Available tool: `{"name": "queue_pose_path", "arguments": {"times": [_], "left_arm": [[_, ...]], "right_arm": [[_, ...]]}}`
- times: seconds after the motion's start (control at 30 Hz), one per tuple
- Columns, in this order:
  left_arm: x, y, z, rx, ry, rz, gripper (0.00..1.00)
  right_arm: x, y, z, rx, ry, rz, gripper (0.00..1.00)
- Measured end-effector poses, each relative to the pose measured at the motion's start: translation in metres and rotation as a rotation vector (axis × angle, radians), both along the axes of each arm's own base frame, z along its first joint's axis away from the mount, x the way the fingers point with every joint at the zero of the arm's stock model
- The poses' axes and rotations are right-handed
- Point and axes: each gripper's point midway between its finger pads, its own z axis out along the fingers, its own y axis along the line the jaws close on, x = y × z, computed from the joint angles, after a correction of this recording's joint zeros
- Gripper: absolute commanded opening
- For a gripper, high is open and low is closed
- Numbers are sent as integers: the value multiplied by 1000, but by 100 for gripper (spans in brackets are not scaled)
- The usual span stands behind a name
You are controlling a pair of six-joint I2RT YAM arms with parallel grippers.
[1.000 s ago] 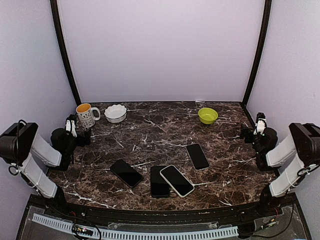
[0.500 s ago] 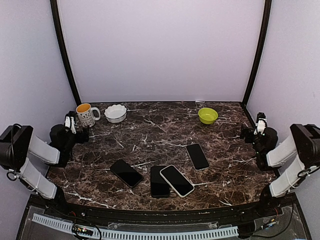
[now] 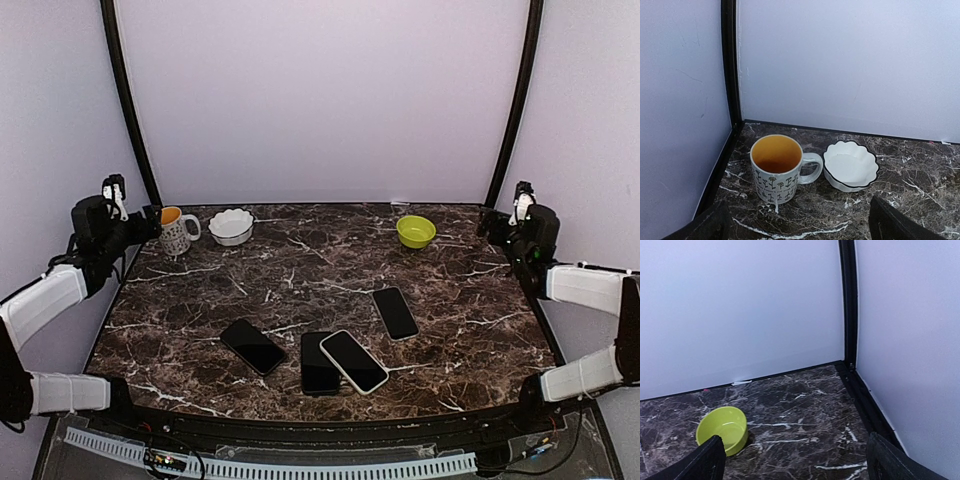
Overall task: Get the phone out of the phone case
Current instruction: Pick up the phone with the phone case at the center of the board.
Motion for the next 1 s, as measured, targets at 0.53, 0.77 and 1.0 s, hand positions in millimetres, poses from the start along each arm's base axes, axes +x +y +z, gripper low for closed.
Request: {"name": "queue_pose_path", "arguments": {"times": [0.53,0.77,1.0], "left_arm": [[-46,-20,-50,-166,482,-50,99],[-78,-30,-71,-194,566,-91,99],[-86,-72,-76,-193,592,-265,99]], "right_arm": [[-32,105,-51,145,455,240,99],[-88,178,-99,64,687,443,99],[-124,211,-139,-41,876,539,99]]}}
